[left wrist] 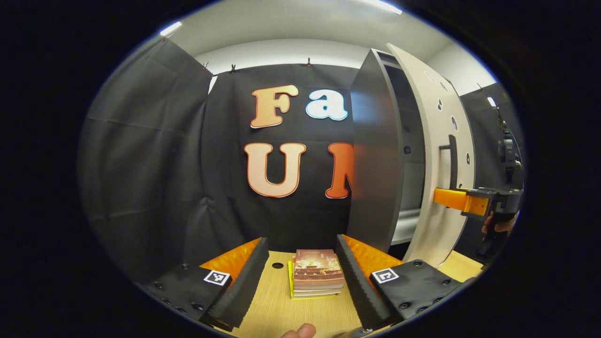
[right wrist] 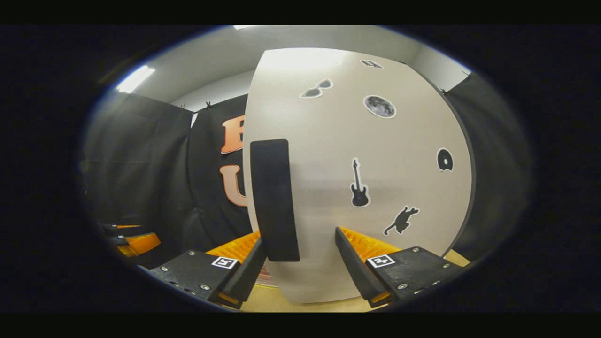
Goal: Open the cabinet door with the right hand, grasp the bottle in the cabinet with the left hand and place it on the coaster, then close the cabinet door with the right hand.
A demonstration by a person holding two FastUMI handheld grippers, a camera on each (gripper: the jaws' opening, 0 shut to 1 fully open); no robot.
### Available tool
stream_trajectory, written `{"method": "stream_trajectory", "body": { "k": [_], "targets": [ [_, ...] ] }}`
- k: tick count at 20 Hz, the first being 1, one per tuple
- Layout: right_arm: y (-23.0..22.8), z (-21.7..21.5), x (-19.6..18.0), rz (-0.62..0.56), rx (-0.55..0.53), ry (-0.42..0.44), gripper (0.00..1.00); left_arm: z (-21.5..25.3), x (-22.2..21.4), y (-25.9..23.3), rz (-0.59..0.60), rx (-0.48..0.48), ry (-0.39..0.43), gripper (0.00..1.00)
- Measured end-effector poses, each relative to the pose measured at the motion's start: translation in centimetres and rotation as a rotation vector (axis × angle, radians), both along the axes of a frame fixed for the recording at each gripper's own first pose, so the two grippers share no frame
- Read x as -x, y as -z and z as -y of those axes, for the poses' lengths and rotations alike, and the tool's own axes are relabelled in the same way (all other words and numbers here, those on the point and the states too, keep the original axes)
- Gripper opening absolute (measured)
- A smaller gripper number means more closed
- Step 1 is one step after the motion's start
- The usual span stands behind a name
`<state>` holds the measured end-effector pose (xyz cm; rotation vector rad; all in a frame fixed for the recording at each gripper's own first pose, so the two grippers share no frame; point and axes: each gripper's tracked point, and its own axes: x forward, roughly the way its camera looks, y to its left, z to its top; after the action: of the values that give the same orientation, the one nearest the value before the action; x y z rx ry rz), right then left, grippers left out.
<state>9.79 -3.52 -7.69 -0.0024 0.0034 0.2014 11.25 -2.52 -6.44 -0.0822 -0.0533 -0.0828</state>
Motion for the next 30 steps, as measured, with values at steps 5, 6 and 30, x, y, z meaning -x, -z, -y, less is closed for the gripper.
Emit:
{"method": "stream_trajectory", "body": {
  "k": [5, 6, 30],
  "targets": [
    [0.3, 0.7, -1.4, 0.047, 0.035, 0.066, 0.87, 1.1, -1.8, -0.9, 0.008, 0.021, 0.052, 0.94],
    [0.1, 0.6, -1.9, 0.048, 0.039, 0.076, 0.85, 1.4, -1.9, -0.7, 0.001, 0.024, 0.067, 0.94],
    [-2.2, 5.9, 10.8, -0.024, 0.037, 0.088, 0.91, 4.8, 10.6, -4.8, 0.030, -0.003, -0.042, 0.94]
  ]
}}
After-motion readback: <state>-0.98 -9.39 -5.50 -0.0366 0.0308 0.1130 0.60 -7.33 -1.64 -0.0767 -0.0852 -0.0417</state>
